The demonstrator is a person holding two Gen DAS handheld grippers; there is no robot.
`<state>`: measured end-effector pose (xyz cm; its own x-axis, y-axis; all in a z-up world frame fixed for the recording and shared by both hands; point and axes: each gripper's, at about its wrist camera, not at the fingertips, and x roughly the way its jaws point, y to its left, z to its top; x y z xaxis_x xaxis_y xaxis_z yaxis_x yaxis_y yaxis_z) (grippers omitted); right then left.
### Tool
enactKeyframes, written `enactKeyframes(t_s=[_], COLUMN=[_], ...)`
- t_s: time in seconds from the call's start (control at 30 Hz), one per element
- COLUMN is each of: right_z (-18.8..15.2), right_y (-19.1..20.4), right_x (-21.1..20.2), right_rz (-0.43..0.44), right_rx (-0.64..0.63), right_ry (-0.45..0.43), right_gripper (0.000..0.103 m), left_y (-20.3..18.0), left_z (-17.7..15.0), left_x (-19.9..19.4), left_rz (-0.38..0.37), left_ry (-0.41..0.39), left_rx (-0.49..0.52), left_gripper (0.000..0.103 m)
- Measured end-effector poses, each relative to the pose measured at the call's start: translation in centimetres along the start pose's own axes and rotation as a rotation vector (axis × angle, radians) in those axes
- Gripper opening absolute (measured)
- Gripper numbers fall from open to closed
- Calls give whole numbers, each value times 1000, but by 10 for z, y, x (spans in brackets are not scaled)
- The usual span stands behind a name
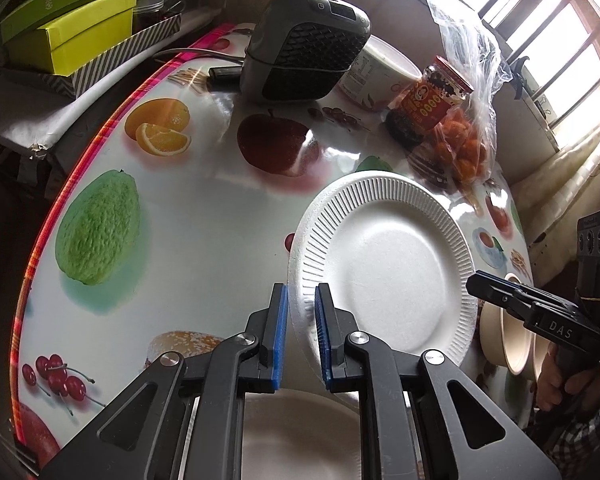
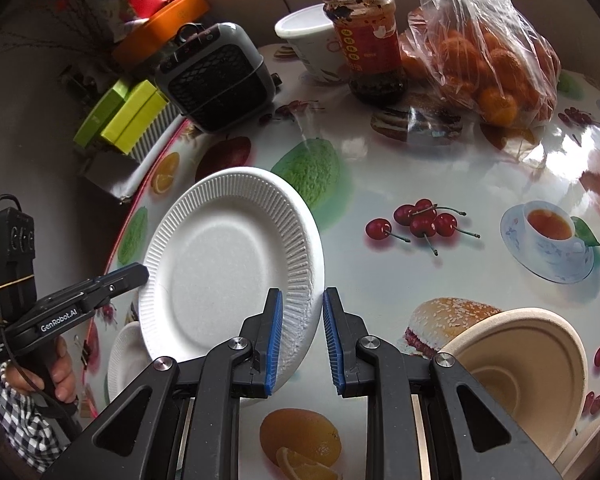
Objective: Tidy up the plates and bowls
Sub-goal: 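Lift the held plate and carry it toward the plate stack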
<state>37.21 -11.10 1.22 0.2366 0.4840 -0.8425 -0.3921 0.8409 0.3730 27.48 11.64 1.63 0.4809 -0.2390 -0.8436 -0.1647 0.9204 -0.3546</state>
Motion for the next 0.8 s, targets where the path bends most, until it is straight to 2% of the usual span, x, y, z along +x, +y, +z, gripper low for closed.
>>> enactKeyframes(t_s=[0.8], right_z=[-41], right_y=[58], right_x=[-24], right_rz=[48], right_rx=[-71], right_ry=[-16], right_gripper=[20], left_y=[27], left_z=[-34], left_x=[-51], left_rz=[15], left_ry=[-59], left_rx=[-20], left_gripper=[14])
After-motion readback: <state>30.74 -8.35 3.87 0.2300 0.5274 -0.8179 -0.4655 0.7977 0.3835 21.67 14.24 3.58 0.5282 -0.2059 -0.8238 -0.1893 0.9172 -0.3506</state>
